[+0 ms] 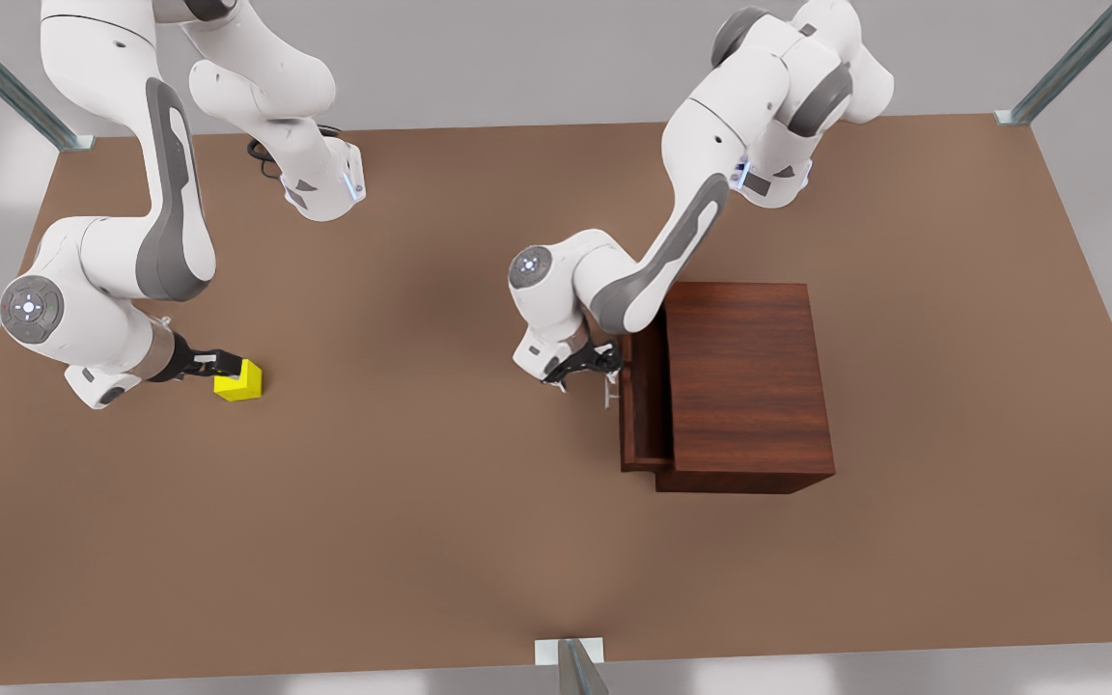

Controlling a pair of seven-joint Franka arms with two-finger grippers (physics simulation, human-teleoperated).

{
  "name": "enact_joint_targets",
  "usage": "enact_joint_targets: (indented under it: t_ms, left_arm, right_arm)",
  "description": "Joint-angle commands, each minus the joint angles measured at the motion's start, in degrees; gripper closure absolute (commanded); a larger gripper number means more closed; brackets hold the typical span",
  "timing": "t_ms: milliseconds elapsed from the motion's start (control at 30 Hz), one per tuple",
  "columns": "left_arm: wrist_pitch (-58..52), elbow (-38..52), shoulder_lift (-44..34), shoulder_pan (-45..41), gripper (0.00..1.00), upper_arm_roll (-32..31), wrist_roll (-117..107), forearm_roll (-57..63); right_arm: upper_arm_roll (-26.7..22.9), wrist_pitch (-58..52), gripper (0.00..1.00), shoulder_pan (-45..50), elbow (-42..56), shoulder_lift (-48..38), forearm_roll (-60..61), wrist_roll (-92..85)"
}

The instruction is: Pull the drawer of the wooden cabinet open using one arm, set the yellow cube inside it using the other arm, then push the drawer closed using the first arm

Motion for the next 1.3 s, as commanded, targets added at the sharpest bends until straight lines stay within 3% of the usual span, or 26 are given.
enact_joint_targets:
  t_ms: [0, 400, 500, 600, 700, 767, 900, 1067, 1133, 1267]
  left_arm:
    - [0.08, 0.28, 0.06, -0.14, 0.00, -0.01, -2.21, -0.12]
    - [2.54, 0.81, 0.41, -1.37, 0.00, -0.01, -3.17, -0.29]
    - [2.54, 2.39, 1.29, -1.90, 0.00, -0.01, -4.14, -0.38]
    - [2.54, 3.27, 1.64, -2.25, 0.00, -0.01, -4.84, -0.38]
    - [3.78, 4.06, 2.26, -2.60, 0.00, -0.09, -5.90, -0.47]
    - [3.86, 4.68, 2.61, -2.87, 0.00, -0.09, -6.51, -0.47]
    - [3.86, 5.29, 2.96, -3.39, 0.00, -0.09, -7.39, -0.47]
    - [5.71, 5.73, 3.40, -3.83, 0.00, -0.09, -8.54, -0.47]
    - [-3.15, 5.73, 1.30, -3.75, 0.00, -0.01, 4.45, -0.47]
    - [-23.37, 5.73, -10.30, -2.43, 0.00, 0.26, 26.79, -3.89]
  right_arm:
    - [0.00, -0.01, 0.00, 0.03, 0.05, -0.02, 0.03, -0.09]
    - [-0.09, -0.09, 0.00, -0.06, 0.40, 0.15, -1.47, 0.70]
    - [-0.18, -1.76, 0.00, -1.11, 5.76, 0.42, -1.47, 15.72]
    - [-0.27, -2.56, 0.00, -2.78, 7.44, 1.03, -1.12, 42.16]
    - [-0.71, -0.80, 0.00, -5.86, 7.44, -0.02, -0.94, 45.96]
    - [-0.71, -0.63, 0.00, -6.04, 2.96, -3.44, -1.29, 49.03]
    - [-0.71, 9.66, 0.00, -6.04, -11.28, -9.51, -1.29, 67.84]
    - [-0.79, 20.65, 0.00, -6.92, -19.19, -7.93, -1.29, 76.20]
    - [-0.79, 22.49, 0.00, -7.88, -19.11, -5.83, -1.29, 76.90]
    - [-0.88, 24.95, 0.00, -9.73, -19.37, -2.92, -1.47, 77.08]
